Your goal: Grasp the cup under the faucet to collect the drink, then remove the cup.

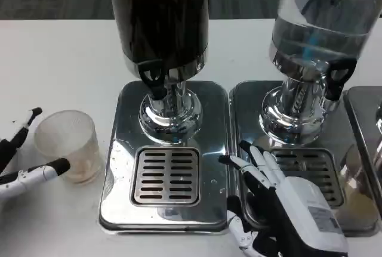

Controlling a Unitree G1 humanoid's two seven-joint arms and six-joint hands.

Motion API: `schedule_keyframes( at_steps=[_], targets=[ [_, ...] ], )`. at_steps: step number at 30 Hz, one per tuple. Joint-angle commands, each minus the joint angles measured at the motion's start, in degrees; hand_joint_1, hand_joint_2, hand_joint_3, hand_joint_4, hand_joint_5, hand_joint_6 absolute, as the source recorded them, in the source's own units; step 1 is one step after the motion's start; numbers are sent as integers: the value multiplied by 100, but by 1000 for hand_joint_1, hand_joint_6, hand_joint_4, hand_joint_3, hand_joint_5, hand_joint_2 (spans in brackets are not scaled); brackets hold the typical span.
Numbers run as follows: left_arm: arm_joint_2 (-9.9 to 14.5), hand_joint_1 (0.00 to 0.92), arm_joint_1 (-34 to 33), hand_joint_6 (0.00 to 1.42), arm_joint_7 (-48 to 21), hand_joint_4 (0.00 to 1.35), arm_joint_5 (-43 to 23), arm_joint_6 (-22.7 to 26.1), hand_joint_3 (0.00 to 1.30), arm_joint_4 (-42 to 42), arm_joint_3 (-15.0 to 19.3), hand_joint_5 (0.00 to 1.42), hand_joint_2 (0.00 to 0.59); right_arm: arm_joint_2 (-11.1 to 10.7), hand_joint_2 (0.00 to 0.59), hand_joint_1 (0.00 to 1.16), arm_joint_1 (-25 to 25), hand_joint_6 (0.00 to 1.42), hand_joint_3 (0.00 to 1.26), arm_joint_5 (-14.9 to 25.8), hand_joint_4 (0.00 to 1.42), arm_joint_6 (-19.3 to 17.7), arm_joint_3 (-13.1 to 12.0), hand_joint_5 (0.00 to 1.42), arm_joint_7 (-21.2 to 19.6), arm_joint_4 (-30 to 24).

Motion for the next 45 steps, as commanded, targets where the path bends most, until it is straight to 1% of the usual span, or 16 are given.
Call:
schedule_keyframes(
  at_steps=[1,7,15,21,32,35,41,45],
  targets=[
    [-33,34,-156,47,-59,0,51,-23,0,80,-101,2,6,-4,586,507,-31,180,188,41,12,21,4,0,-50,54],
    [-86,40,-229,51,-78,0,64,-14,0,131,-150,2,6,-7,586,505,44,181,188,46,12,17,15,0,-60,14],
    [-186,46,-427,54,-97,0,111,39,0,212,-331,10,14,-6,586,504,140,182,188,31,12,24,11,0,-88,-49],
    [-267,46,-523,55,-83,0,137,82,0,290,-403,13,15,0,586,503,140,187,188,37,12,6,14,0,-104,-22],
    [-312,62,-614,69,-28,0,139,102,0,365,-521,20,23,-16,586,501,124,183,188,88,12,-28,5,0,-116,18],
    [-330,69,-616,81,-26,0,115,74,0,376,-510,27,37,-18,586,500,124,183,188,102,12,-24,11,0,-129,25],
    [-395,118,-619,132,-67,0,57,-36,0,401,-482,92,68,-8,586,500,71,182,189,114,17,-7,26,2,-142,48],
    [-455,158,-627,201,-82,0,29,-67,0,432,-465,159,82,-15,586,499,43,182,194,118,20,7,26,3,-125,62]
  ],
)
